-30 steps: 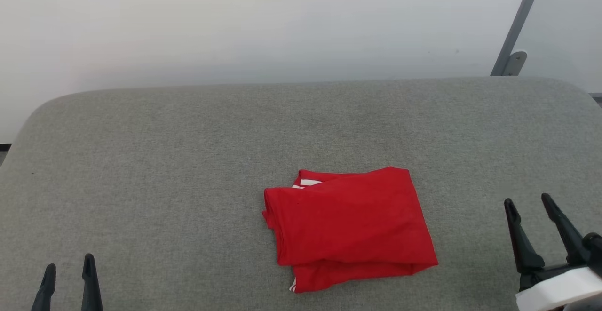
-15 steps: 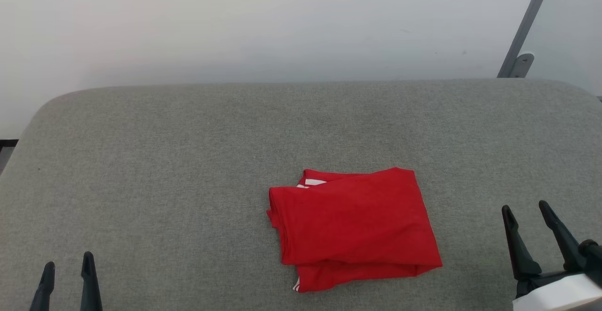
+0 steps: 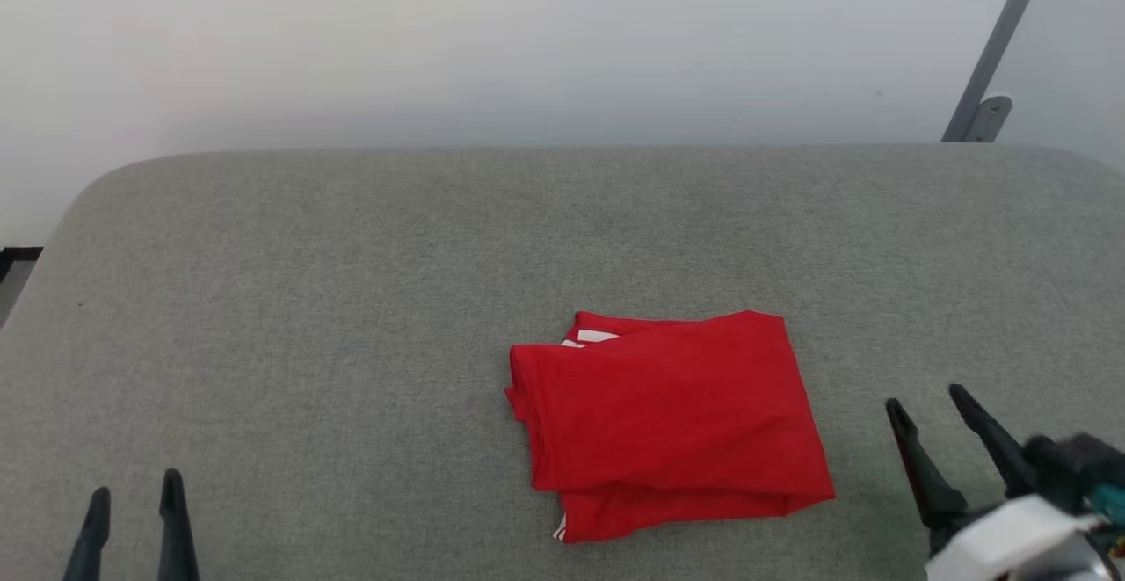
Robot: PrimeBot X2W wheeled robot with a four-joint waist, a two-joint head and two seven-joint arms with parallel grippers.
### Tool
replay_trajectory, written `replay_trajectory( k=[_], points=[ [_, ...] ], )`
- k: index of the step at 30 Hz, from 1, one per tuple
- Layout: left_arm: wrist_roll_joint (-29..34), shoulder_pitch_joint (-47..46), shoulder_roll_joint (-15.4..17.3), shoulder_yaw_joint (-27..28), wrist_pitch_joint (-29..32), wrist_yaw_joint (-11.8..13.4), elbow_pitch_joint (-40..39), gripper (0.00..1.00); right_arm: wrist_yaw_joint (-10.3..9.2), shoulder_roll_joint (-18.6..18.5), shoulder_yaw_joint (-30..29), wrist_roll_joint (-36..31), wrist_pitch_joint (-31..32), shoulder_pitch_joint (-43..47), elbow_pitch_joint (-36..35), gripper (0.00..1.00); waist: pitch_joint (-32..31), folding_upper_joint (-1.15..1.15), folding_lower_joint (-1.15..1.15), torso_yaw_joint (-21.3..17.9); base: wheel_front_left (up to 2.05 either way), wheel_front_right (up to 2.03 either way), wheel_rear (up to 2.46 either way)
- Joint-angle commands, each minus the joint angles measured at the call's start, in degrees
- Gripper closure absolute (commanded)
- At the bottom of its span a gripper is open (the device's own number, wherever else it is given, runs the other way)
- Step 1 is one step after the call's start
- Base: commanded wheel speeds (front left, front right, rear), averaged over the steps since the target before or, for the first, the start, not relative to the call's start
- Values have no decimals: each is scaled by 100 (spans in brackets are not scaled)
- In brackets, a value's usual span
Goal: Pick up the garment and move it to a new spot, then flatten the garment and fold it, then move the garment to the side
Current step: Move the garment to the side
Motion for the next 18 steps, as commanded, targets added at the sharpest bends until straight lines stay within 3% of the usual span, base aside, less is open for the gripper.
replay_trajectory(
  k=[1,8,18],
  points=[
    [-8,-30,-9,-17,-26,-21,2,0,-2,-16,29,75,50,-99,35,0,9,0,0,18,0,0,0],
    [-67,-135,-16,-211,-26,-21,56,0,-2,-484,815,902,1081,-749,229,0,148,0,0,220,0,0,0],
    [-179,-397,-19,-491,-26,-21,197,0,-2,-1019,1354,1847,2951,-1526,376,0,491,0,0,603,0,0,0]
  ],
)
